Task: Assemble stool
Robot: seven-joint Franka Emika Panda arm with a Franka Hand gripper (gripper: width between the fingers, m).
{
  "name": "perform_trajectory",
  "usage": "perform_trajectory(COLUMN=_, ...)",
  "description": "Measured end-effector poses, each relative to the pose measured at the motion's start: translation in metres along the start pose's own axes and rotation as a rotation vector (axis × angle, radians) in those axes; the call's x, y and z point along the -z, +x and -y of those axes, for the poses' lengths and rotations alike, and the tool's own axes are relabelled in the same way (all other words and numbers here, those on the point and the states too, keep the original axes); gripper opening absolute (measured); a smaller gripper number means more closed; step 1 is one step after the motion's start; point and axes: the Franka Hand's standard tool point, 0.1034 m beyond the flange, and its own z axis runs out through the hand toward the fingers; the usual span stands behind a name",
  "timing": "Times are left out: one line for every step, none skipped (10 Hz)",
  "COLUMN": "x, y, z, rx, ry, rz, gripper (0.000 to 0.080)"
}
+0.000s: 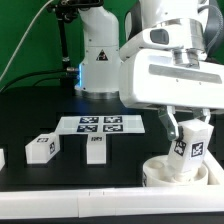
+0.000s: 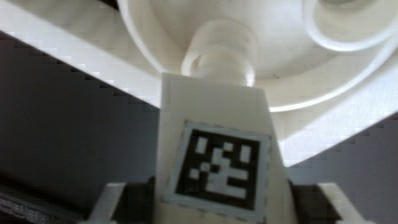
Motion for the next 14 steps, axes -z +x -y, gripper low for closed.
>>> perform_trajectory(x=-0.0025, y=-0.0025, z=0.0010, rx=0.001, ry=0.001, rz=0.005, gripper=0.0325)
perform_trajectory(x=-0.0038, y=-0.0035, z=0.0010, rx=0.001, ry=0.001, rz=0.007, gripper=0.0325)
perform_trajectory(x=-0.0071, y=-0.0074, z=0.0024, rx=0.002, ry=0.001, rz=0.010, gripper=0.0325)
perform_trajectory(x=-0.0077, y=-0.0068, z=0.0023, rx=0.003, ry=-0.004, rz=-0.001, gripper=0.0325)
perform_trajectory(x=-0.0079, y=-0.0066, z=0.0022, rx=0.004, ry=-0.006, rz=-0.005, gripper=0.0325)
perform_trajectory(x=-0.0079, y=-0.0066, z=0.0022, rx=0.004, ry=-0.006, rz=-0.005, gripper=0.0325)
perform_trajectory(x=-0.0079, y=-0.0066, z=0.0022, rx=0.004, ry=-0.006, rz=-0.005, gripper=0.0325)
perform_trajectory(x=-0.0080, y=-0.0068, z=0.0022, rx=0.004, ry=-0.006, rz=-0.004, gripper=0.0325)
perform_trajectory(x=-0.0080, y=-0.0068, z=0.0022, rx=0.004, ry=-0.006, rz=-0.004, gripper=0.0438)
perform_trajectory(x=-0.0080, y=-0.0068, z=0.0022, rx=0.004, ry=-0.006, rz=-0.004, gripper=0.0568)
perform_trajectory(x=-0.0080, y=-0.0068, z=0.0022, rx=0.004, ry=-0.006, rz=-0.004, gripper=0.0624)
perform_trajectory(x=-0.0080, y=-0.0069, z=0.0022, rx=0.004, ry=-0.006, rz=-0.004, gripper=0.0624)
perform_trajectory(x=-0.0080, y=-0.0069, z=0.0023, rx=0.004, ry=-0.006, rz=-0.004, gripper=0.0644)
perform_trajectory(x=-0.0080, y=-0.0069, z=0.0023, rx=0.004, ry=-0.006, rz=-0.004, gripper=0.0648)
